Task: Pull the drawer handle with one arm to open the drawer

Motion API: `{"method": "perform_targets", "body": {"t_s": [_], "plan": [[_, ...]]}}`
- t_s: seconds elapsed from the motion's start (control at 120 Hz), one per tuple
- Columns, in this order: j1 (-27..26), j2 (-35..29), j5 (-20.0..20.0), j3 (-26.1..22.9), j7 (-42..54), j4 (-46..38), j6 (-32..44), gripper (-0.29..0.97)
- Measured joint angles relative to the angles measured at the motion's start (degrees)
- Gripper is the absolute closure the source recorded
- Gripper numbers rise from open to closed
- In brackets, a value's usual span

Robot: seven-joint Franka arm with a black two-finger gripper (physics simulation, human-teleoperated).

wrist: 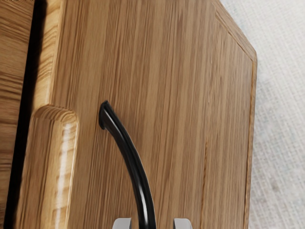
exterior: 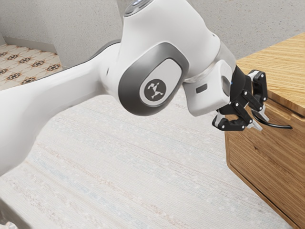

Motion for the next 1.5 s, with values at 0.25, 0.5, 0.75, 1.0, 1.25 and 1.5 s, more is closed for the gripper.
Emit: {"method": "perform_targets", "body": {"t_s": [0.25,0.5,0.75,1.0,1.25,1.5], "plan": [[0.04,-0.43,0.00,-0.02,-0.06,-0.67,-0.01,0.67],[0.09,-2.13,-0.01,-0.02,-0.14,-2.54,-0.06,0.68],[0.09,-3.93,-0.01,-0.04,-0.22,-4.77,-0.04,0.68],[0.19,-5.70,-0.01,-0.05,-0.31,-6.83,0.01,0.68],[0.19,-7.41,-0.02,0.01,-0.41,-9.00,0.19,0.68],[0.26,-9.23,-0.08,-0.02,-0.49,-10.97,0.34,0.68]]}}
